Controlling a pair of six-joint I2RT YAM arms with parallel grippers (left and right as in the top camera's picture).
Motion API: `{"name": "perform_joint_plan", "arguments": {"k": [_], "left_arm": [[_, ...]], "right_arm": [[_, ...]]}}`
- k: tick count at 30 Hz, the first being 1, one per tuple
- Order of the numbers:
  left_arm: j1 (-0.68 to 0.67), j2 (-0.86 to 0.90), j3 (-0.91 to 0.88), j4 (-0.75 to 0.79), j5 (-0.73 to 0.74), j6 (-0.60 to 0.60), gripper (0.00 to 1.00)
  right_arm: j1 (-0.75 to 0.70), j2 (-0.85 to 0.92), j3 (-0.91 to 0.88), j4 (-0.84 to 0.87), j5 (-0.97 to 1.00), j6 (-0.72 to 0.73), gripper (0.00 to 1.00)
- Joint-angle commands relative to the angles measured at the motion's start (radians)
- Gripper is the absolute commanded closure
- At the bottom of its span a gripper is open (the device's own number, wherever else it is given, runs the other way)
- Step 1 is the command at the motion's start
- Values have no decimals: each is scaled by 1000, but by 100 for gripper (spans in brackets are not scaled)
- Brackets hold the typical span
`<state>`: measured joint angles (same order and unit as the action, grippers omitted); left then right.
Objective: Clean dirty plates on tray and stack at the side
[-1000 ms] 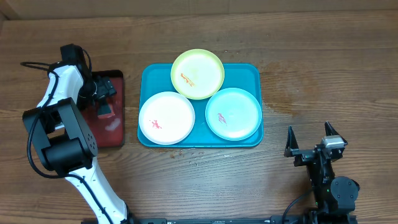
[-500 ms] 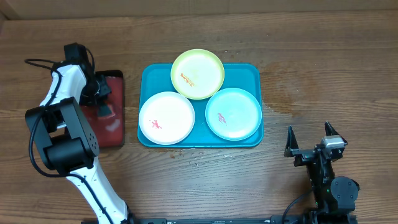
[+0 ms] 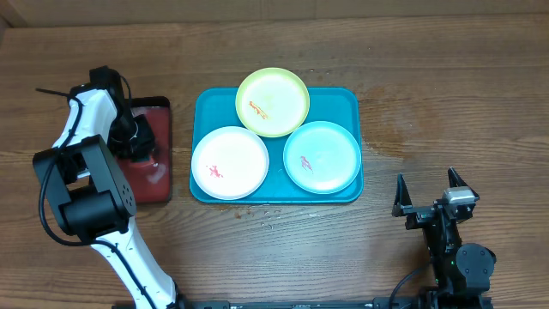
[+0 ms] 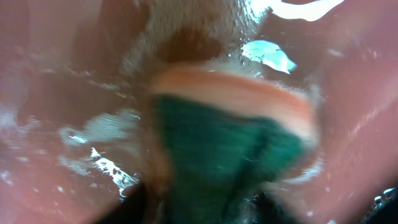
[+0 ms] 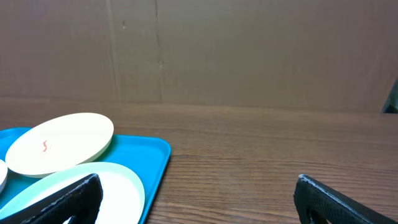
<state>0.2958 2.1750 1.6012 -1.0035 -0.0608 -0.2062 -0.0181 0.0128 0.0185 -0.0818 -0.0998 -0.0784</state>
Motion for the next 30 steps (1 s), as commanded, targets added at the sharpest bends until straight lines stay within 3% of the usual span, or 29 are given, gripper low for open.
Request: {"name": "perform_joint_plan", "arguments": {"k": [1,3,4,5,6,7,16,20,22,24,28,29,30], "left_arm": [[-1,31,-24,-7,-24,11,96],[-1,31,-24,-10,-24,11,96],[-1,31,-24,-11,-24,11,91],[-1,31,-24,-14,-24,11,60],[-1,31,-24,-20,-24,11,18],[-1,31,-24,-27,-24,11,0],[-2,31,-24,-122,-24,11,1],[-2,31,-24,-122,-25,12,43],[-2,31,-24,-118,-25,12,74],[-2,31,-24,-114,-24,11,96],[-2,31,-24,-106,-25,12,96],[-2,31,-24,-102,-25,12,88],[-2,31,-24,-98,-25,12,48]], "right_arm": [[6,-10,-10,5,6,3,0],[6,-10,-10,5,6,3,0],[6,-10,-10,5,6,3,0],[6,-10,-10,5,6,3,0],[6,-10,-10,5,6,3,0],[6,-10,-10,5,6,3,0],[6,-10,-10,5,6,3,0],[6,-10,-10,5,6,3,0],[6,-10,-10,5,6,3,0],[6,-10,-10,5,6,3,0],[6,-10,-10,5,6,3,0],[6,-10,-10,5,6,3,0],[6,-10,-10,5,6,3,0]]}}
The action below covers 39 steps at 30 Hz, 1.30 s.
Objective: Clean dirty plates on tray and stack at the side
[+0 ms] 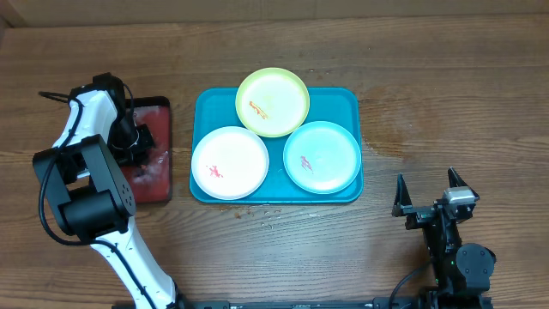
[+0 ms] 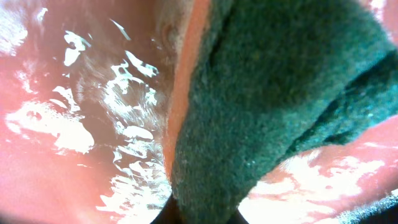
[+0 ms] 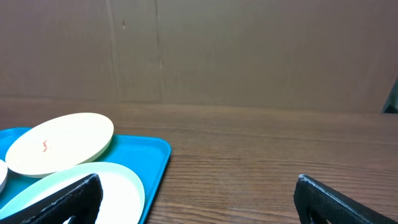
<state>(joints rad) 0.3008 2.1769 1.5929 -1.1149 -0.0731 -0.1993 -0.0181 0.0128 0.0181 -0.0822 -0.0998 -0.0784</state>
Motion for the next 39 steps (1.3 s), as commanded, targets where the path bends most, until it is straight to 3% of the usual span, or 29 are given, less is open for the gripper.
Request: {"name": "perform_joint_plan", "arguments": {"k": [1,13,16,22,23,28,34,39], "left_arm": [[-6,29,-16,19,-13,5,0],[-6,29,-16,125,-90,46,3],[-7,29,-16,121,-84,46,29],[-7,28,-1,91,-85,47,92],[-7,27,9,80,-87,46,96],[-7,26,145,-59,-88,46,96],[-8,26,481,-313,-76,37,96],[-8,26,724,-478,27,37,96]], "right_arm": [[6,-10,-10,5,6,3,0],[6,-10,-10,5,6,3,0],[6,-10,-10,5,6,3,0],[6,-10,-10,5,6,3,0],[6,-10,-10,5,6,3,0],[6,-10,-10,5,6,3,0],[6,-10,-10,5,6,3,0],[6,-10,-10,5,6,3,0]]}}
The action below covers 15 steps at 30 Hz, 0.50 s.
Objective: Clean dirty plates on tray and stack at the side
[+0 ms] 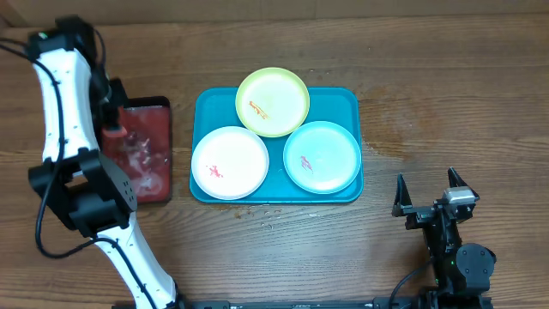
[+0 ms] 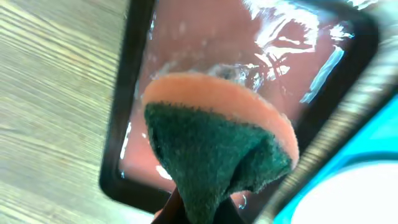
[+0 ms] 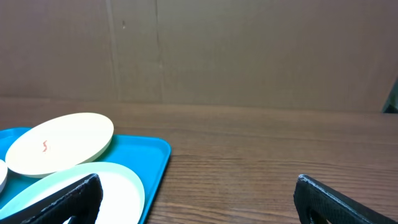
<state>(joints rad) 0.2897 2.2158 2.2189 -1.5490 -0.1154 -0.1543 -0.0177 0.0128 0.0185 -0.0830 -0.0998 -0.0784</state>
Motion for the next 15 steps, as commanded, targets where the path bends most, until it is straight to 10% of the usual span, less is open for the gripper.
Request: {"name": "perform_joint_plan", "arguments": {"k": [1,15], "left_arm": [[3,-13,115,-56,71,-11,96],[15,-11,-326,168,62,-85,96]], "right_arm": [[5,-10,-10,6,6,3,0],[5,-10,-10,6,6,3,0]]}}
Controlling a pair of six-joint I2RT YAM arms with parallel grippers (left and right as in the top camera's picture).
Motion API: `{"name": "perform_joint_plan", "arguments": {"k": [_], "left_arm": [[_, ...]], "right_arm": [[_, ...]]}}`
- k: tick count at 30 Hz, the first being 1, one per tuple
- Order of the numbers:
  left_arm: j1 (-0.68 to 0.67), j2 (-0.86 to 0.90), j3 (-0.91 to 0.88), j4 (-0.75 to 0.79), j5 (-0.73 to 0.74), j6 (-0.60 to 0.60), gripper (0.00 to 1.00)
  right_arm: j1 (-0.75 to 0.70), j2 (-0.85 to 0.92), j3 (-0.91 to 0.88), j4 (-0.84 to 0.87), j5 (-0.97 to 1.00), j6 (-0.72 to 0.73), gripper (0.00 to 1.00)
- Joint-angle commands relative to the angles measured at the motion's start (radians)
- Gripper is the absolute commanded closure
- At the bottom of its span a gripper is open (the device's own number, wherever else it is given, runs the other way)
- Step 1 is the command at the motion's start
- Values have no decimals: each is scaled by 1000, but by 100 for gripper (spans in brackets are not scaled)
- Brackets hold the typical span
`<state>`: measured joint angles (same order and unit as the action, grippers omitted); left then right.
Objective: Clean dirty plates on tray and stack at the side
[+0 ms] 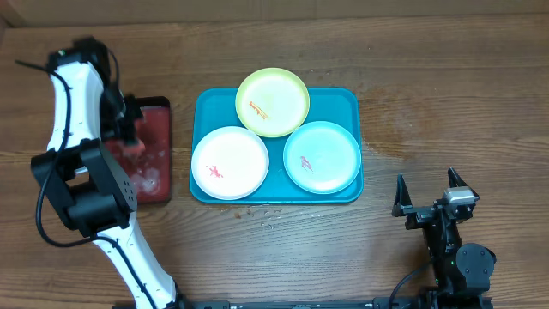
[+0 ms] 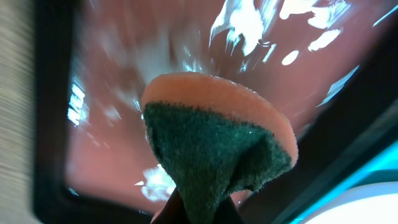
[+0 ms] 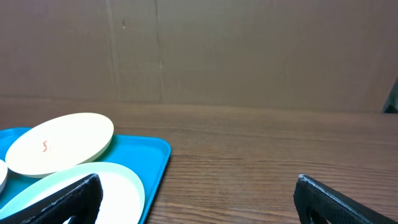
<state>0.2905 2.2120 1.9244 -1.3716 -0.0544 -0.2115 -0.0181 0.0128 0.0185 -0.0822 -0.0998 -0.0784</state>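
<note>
A blue tray holds three stained plates: a yellow-green one at the back, a white one front left, a light-blue one front right. My left gripper is shut on a sponge with an orange top and green scrub face, held above the dark basin of reddish soapy water left of the tray. The right gripper stands open near the table's front right, apart from the tray. Its view shows the tray's corner and two plates.
A wooden table carries everything. A cardboard wall closes off the far side. The basin's dark rim lies close to the tray's left edge.
My left gripper with the sponge has shifted from the basin's far left corner to a spot over the basin, nearer the tray. The right arm stayed still.
The left gripper first held the sponge down in the basin's soapy water, and still pressed it there a second later. It then held the sponge raised at the basin's far left corner, and now holds it over the basin. The plates and right arm stayed put.
</note>
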Motion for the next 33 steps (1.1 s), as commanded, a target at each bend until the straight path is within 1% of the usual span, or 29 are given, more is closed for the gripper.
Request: {"name": "perform_joint_plan", "arguments": {"k": [1,3,8,11,14,16,18,22,24,25,28,33], "left_arm": [[20,-8,-21,-27,-8,-27,96],[34,-16,31,-79,-8,-28,96],[56,-57,249,-232,54,-28,96],[55,-103,320,-253,55,-29,96],[50,-133,311,-220,44,-64,96],[48,-128,263,-201,45,-66,96],[48,-122,181,-161,45,-66,95],[47,-106,-77,3,76,-66,96],[47,-106,-159,58,117,-66,96],[50,-106,-173,67,142,-65,96],[62,-111,-130,31,194,-54,96],[61,-140,72,-125,206,-37,96]], "right_arm": [[6,-10,-10,5,6,3,0],[6,-10,-10,5,6,3,0],[6,-10,-10,5,6,3,0],[6,-10,-10,5,6,3,0],[6,-10,-10,5,6,3,0],[6,-10,-10,5,6,3,0],[6,-10,-10,5,6,3,0],[6,-10,-10,5,6,3,0],[6,-10,-10,5,6,3,0],[6,-10,-10,5,6,3,0],[6,-10,-10,5,6,3,0],[6,-10,-10,5,6,3,0]]}}
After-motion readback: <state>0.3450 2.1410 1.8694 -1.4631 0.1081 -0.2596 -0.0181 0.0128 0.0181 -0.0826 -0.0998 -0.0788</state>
